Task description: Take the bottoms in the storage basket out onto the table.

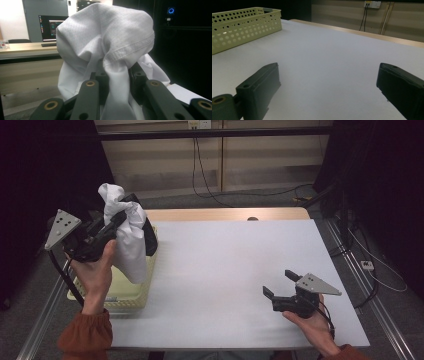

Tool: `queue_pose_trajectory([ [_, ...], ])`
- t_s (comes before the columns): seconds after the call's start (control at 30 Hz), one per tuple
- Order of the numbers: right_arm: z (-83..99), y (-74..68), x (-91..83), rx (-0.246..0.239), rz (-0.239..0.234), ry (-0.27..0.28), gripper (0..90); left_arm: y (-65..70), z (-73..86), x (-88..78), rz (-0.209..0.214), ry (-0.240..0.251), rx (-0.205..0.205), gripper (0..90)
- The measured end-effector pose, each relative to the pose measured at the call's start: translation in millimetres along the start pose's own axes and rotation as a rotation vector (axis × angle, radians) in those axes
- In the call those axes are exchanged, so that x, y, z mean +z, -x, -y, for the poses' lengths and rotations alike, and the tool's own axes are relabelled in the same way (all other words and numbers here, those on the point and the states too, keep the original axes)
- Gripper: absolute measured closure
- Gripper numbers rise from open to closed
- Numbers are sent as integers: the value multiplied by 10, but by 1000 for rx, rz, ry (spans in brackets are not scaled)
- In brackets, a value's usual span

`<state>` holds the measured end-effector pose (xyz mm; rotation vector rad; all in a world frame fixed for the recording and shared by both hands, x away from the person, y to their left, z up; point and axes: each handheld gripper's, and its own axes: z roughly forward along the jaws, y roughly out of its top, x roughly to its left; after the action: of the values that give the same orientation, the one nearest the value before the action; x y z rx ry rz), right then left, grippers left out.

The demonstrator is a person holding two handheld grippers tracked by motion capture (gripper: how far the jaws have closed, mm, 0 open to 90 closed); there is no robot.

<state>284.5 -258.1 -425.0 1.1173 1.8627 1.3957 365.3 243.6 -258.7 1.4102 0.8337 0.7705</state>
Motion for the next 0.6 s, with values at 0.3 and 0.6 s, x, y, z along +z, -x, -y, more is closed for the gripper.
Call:
queue_pose_trajectory([
  [0.3,0,-1,-1,2,0,2,49,92,-21,46,18,-3,5,745],
  [0.6,-1,1,-5,0,0,2,49,184,-26,91,40,-7,17,745],
])
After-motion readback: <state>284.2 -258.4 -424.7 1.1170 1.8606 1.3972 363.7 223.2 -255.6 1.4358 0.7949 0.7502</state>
